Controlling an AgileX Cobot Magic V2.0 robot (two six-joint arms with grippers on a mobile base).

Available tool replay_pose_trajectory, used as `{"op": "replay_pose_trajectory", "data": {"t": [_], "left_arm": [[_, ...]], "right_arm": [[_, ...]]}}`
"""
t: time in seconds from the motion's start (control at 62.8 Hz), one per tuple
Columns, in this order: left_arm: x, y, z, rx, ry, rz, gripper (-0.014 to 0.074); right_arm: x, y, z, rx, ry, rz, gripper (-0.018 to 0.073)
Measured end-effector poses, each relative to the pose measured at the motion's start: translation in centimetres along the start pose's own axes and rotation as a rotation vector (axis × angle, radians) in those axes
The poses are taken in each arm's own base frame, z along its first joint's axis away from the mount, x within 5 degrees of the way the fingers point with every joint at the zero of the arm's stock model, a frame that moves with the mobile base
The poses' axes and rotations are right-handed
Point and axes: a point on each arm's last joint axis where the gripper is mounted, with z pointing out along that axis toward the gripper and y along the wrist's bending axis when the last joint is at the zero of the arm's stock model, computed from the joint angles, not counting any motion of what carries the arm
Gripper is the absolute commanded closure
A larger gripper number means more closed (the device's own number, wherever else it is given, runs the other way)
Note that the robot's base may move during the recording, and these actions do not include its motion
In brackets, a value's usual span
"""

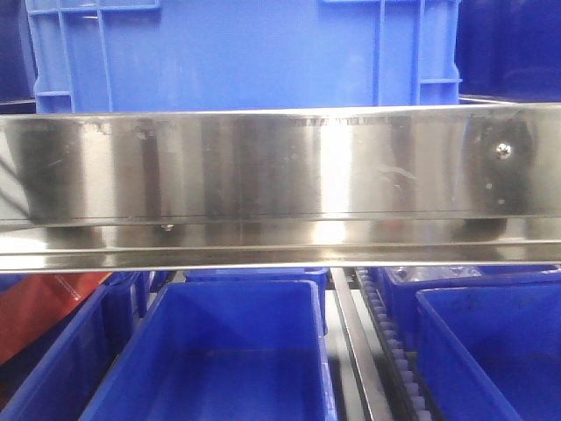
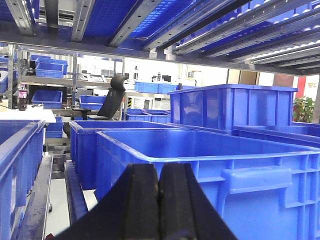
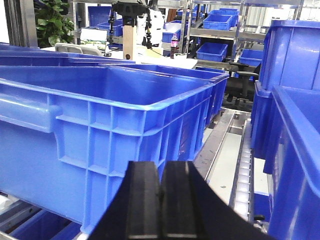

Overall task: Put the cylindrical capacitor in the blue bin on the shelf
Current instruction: 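Withdraw both open grippers back out of the bins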

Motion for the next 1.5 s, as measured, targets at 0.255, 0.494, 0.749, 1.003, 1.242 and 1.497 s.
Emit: {"op": "replay_pose_trajectory", "data": {"t": [0.255, 0.494, 0.749, 1.003, 1.242, 1.497], "left_arm": [[0.0, 0.0, 0.0, 0.000, 0.000, 0.000, 0.0707], [0.0, 0.0, 0.0, 0.000, 0.000, 0.000, 0.0707], [0.0, 0.0, 0.0, 0.000, 0.000, 0.000, 0.0707], [0.0, 0.0, 0.0, 0.000, 0.000, 0.000, 0.0707], [0.0, 0.0, 0.0, 0.000, 0.000, 0.000, 0.0707], [0.0, 0.0, 0.0, 0.000, 0.000, 0.000, 0.0707]], "right_arm": [[2.4, -0.5, -1.6, 0.063, -0.136, -0.016, 0.0721], [6.9, -1.5, -4.3, 0.245, -0.122, -0.036, 0.0721], [11.3, -2.1, -5.4, 0.390, -0.033, 0.038, 0.0721], [12.4, -1.9, -5.9, 0.393, -0.035, 0.045, 0.0721], [12.9, -1.9, -5.9, 0.390, 0.014, 0.032, 0.0721], [12.9, -1.9, -5.9, 0.386, 0.011, 0.040, 0.0721]]}}
